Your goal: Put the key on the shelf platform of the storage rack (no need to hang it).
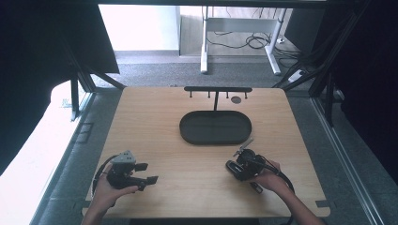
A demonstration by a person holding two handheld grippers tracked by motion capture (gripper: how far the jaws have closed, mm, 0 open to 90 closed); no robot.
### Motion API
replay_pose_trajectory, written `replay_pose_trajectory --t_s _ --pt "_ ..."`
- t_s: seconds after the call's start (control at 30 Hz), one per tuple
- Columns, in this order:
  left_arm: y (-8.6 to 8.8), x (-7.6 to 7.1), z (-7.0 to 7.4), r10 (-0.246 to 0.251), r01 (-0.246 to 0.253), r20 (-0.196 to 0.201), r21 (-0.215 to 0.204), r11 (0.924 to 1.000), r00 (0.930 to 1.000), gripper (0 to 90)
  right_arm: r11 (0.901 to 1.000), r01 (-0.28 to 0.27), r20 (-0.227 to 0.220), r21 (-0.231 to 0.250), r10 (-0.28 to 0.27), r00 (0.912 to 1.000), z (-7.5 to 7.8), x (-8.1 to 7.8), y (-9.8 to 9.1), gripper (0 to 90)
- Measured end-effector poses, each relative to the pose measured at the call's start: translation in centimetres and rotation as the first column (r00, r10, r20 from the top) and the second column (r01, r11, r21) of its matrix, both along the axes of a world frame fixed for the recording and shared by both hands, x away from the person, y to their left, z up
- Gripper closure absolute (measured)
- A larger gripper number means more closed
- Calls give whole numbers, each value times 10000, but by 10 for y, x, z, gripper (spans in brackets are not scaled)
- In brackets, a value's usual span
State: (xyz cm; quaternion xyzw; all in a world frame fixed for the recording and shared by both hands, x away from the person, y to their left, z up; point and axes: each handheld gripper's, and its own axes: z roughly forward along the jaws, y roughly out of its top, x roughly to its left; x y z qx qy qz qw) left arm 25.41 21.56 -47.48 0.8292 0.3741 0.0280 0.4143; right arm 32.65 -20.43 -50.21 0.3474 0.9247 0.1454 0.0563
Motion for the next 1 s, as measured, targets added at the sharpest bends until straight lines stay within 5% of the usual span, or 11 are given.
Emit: replay_pose_trajectory --t_s 0.4,1.0 --pt "-1 0 0 -26 26 -5 1 10000 10000 291 9974 406 419 602 -432 9982 28 2 -14 496" --pt "0 0 1 -17 18 37 -28 10000 10000 291 9943 277 857 1034 -366 9957 62 5 -14 497"
